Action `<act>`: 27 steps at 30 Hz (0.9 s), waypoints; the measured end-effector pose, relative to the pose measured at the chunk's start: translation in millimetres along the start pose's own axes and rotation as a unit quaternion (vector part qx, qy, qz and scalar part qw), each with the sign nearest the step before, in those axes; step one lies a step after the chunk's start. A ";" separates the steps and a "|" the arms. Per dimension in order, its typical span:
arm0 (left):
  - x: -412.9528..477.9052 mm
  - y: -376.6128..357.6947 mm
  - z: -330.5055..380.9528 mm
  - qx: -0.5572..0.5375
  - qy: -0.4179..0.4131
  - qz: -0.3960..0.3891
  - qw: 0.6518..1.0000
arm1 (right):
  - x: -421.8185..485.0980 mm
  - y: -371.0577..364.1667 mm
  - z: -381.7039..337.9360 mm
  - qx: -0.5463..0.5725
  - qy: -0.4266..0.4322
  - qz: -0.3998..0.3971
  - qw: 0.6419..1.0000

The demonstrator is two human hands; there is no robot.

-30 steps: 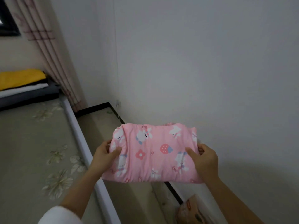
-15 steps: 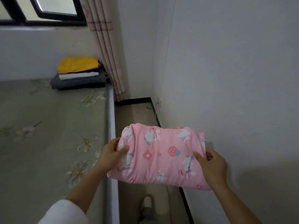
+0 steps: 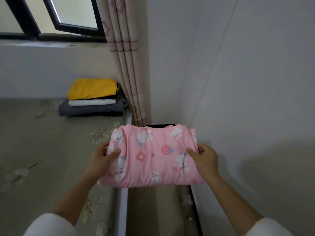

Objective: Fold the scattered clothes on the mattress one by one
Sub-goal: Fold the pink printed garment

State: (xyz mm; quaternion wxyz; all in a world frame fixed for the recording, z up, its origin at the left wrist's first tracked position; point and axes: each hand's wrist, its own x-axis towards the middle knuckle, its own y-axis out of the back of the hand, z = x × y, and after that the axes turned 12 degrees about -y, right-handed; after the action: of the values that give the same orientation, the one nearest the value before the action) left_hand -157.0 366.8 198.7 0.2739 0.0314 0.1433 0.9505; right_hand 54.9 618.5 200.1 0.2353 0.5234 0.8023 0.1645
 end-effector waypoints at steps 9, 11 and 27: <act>164.3 5.9 -17.8 0.015 0.012 0.072 0.997 | 154.6 -105.4 -93.9 -0.040 0.022 -0.087 0.995; 205.8 3.8 -16.1 0.025 0.007 0.091 0.996 | 191.5 -126.6 -118.4 -0.048 0.031 -0.106 0.993; 437.1 89.4 -25.7 0.102 0.068 0.227 0.966 | 370.9 -332.0 -296.1 -0.082 0.078 -0.270 0.956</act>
State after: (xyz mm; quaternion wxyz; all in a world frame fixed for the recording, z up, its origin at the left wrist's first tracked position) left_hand -577.0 519.5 191.9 0.0363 0.0263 0.2473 0.9679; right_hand -487.7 821.3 201.9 0.2497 0.2521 0.9132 0.2003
